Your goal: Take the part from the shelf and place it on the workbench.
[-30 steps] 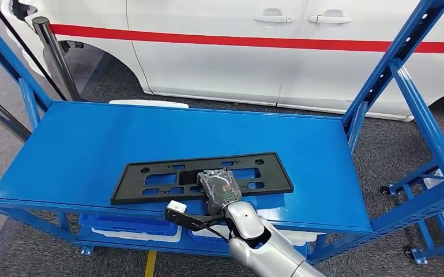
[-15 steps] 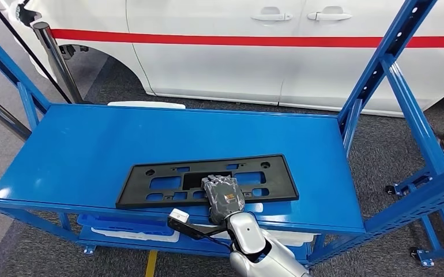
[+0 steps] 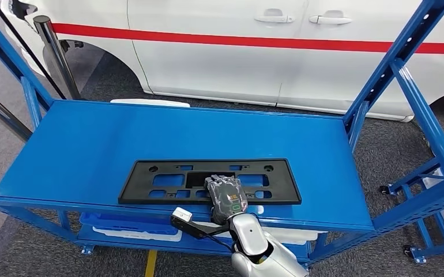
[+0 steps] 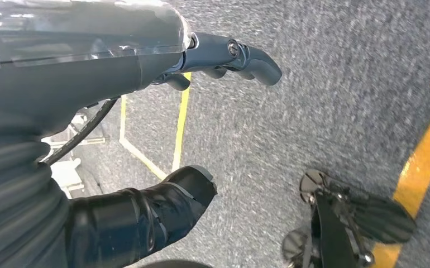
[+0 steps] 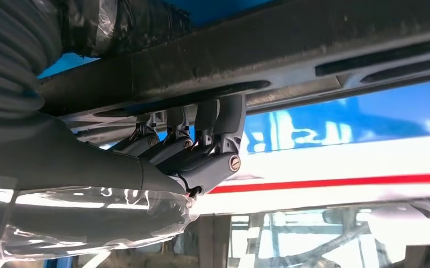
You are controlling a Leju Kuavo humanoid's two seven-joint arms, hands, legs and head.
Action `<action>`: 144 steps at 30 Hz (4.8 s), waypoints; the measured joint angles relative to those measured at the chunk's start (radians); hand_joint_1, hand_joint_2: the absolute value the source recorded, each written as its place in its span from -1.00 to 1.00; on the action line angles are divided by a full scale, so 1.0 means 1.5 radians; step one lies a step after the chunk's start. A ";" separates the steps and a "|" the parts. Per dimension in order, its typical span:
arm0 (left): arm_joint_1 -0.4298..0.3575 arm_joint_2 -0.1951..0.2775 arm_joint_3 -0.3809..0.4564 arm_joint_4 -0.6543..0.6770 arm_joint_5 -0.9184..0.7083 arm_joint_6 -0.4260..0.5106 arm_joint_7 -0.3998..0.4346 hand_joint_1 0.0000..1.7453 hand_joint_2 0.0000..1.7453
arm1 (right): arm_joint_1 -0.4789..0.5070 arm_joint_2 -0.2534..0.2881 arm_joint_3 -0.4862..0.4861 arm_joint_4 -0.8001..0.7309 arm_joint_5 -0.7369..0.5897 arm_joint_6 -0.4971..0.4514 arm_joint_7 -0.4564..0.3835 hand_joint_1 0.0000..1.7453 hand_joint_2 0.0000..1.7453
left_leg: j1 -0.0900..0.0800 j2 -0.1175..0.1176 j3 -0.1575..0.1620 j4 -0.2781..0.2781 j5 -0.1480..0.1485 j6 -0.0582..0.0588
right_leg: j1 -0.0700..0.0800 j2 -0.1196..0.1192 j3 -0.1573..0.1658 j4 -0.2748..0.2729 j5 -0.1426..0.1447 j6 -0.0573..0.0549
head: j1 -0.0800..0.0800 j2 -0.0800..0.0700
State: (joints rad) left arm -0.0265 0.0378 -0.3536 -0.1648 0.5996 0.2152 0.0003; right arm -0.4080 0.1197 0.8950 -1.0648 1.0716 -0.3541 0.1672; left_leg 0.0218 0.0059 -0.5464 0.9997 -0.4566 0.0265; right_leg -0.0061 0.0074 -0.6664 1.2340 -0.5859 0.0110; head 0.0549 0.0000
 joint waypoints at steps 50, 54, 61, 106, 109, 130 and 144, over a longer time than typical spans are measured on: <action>-0.010 0.000 -0.021 0.003 0.011 -0.013 0.022 -1.00 1.00 | 0.145 -0.042 -0.053 -0.219 0.334 -0.222 0.113 1.00 1.00 | -0.006 -0.001 -0.062 0.175 -0.054 -0.035 | 0.004 -0.009 0.020 -0.137 0.110 -0.037 | -0.002 0.000; -0.013 0.000 -0.021 0.003 0.011 -0.013 0.022 -1.00 1.00 | 0.144 -0.043 -0.053 -0.220 0.334 -0.222 0.113 1.00 1.00 | -0.011 -0.003 0.059 0.003 -0.053 -0.026 | 0.006 -0.010 0.000 -0.132 0.133 -0.026 | -0.002 0.000; -0.015 0.000 -0.021 0.003 0.011 -0.013 0.023 -1.00 1.00 | 0.143 -0.047 -0.048 -0.221 0.334 -0.222 0.122 1.00 1.00 | -0.009 0.003 0.024 -0.012 -0.014 0.004 | 0.002 -0.006 -0.041 -0.018 0.030 -0.004 | -0.001 0.000; -0.014 0.000 -0.039 0.005 0.038 -0.014 0.013 -1.00 1.00 | 0.234 -0.010 -0.146 -0.296 -0.849 0.443 -0.500 1.00 1.00 | -0.009 0.000 -0.090 0.052 -0.005 -0.027 | 0.008 -0.011 0.109 -0.165 0.056 -0.038 | -0.002 0.000; -0.013 0.000 -0.039 0.005 0.038 -0.014 0.014 -1.00 1.00 | 0.235 -0.010 -0.146 -0.296 -0.852 0.450 -0.499 1.00 1.00 | -0.005 0.000 -0.101 0.169 -0.080 -0.035 | 0.008 -0.012 0.072 -0.158 0.082 -0.040 | -0.002 0.000; -0.021 0.001 -0.049 0.005 0.042 -0.025 0.023 -1.00 1.00 | 0.266 -0.030 -0.152 -0.361 -0.875 0.484 -0.508 1.00 1.00 | -0.014 0.005 -0.072 0.006 0.051 -0.008 | 0.002 -0.007 0.114 -0.081 0.034 -0.006 | -0.002 0.000; -0.017 0.000 -0.050 0.006 0.043 -0.029 0.026 -1.00 1.00 | 0.285 -0.038 -0.156 -0.391 -0.881 0.489 -0.510 1.00 1.00 | -0.006 0.002 -0.031 0.143 -0.021 -0.027 | 0.011 -0.014 0.034 -0.147 0.097 -0.030 | -0.002 0.000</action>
State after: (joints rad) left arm -0.0525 0.0377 -0.4284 -0.1557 0.6634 0.1721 0.0392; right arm 0.0201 0.0632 0.6606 -1.6515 -0.2499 0.3794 -0.5974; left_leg 0.0123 0.0083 -0.5935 1.2141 -0.4881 -0.0135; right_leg 0.0099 -0.0133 -0.6152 1.0128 -0.4410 -0.0342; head 0.0515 0.0000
